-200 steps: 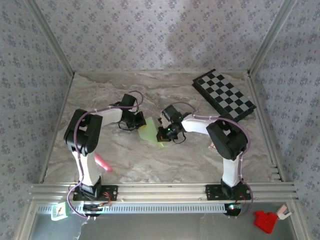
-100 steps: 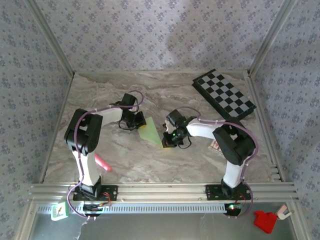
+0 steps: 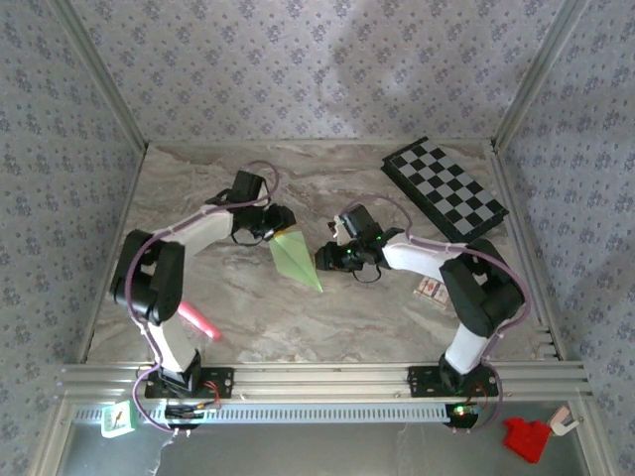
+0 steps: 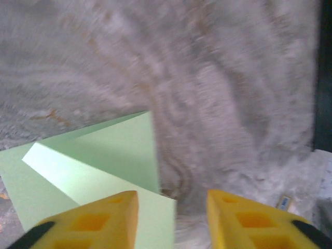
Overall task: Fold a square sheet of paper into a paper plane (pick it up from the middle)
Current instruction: Fourth fold the wing at the center of the table, then pick up the paper from the center of the table.
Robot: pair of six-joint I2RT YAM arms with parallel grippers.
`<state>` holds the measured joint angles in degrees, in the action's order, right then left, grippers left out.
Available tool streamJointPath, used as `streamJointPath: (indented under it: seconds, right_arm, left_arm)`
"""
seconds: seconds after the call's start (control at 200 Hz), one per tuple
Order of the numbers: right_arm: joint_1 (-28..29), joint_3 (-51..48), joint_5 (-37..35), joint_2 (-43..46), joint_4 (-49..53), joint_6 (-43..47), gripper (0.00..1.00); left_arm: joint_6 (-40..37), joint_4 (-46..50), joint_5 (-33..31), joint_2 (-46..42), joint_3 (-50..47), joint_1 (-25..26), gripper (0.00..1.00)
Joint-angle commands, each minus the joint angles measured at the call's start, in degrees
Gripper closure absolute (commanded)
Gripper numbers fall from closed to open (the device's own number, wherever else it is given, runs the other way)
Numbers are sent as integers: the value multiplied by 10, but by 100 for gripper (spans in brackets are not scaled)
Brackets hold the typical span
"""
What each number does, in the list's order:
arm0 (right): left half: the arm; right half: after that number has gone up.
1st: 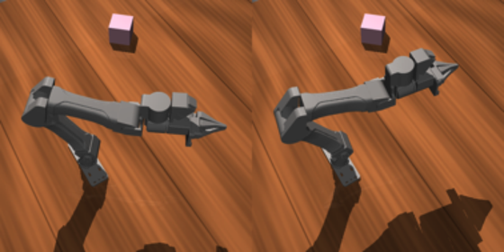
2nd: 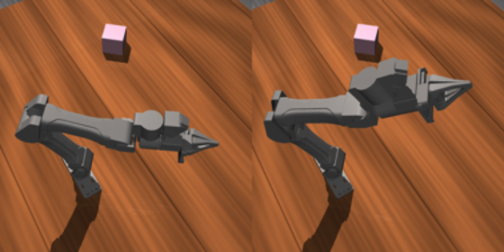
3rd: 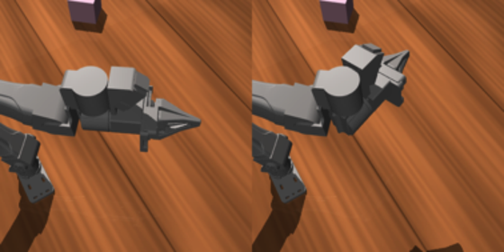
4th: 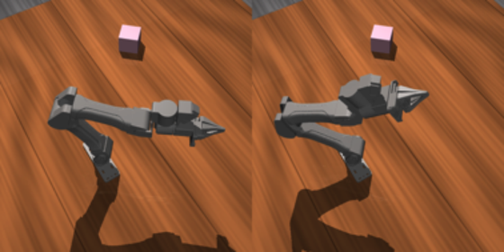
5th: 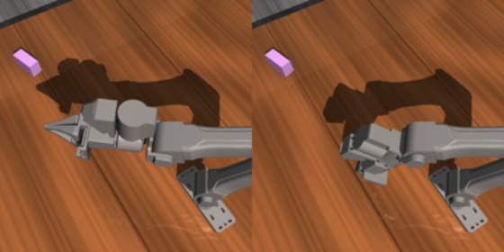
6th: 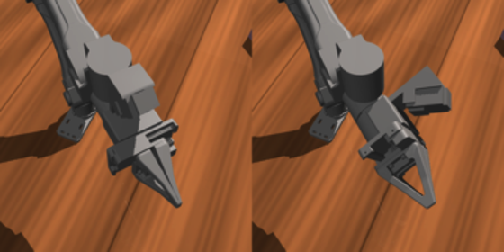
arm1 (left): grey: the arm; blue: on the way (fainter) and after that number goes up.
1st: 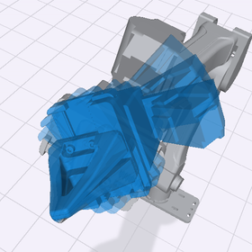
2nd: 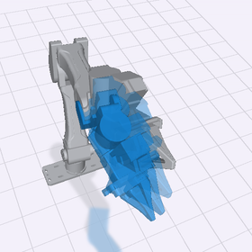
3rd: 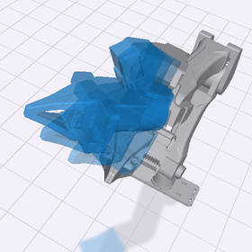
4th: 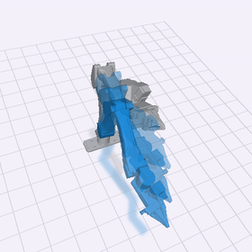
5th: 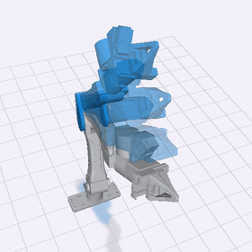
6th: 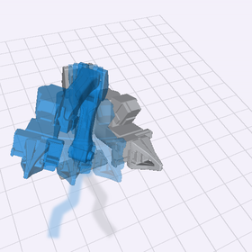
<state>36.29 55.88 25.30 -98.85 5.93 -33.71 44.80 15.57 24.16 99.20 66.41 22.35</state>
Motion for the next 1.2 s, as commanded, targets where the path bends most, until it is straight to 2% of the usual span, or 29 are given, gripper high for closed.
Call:
streamJointPath:
  seconds: [0.0,0.11,0.22,0.575,0.855,0.935,1.074,1.194]
  right_arm:
    - [-9,34,7,-41,-37,-11,61]
    - [-21,62,36,-79,-38,0,61]
    - [-27,93,72,-111,-36,20,62]
    - [-22,162,115,-168,-3,70,69]
    - [-20,179,123,-184,6,87,80]
    - [-20,179,128,-181,1,89,87]
    - [-21,165,137,-158,-29,81,96]
    - [-31,143,133,-120,-71,48,98]
  left_arm:
    - [25,-36,-22,-62,-33,-14,49]
    - [41,-80,-25,-105,-90,-31,34]
    - [56,-110,-24,-132,-140,-46,24]
    - [64,-131,-16,-178,-222,-72,1]
    - [60,-138,-4,-185,-231,-77,0]
    - [66,-151,12,-190,-235,-86,0]
    - [71,-181,47,-200,-243,-99,1]
    - [75,-210,68,-215,-250,-102,2]
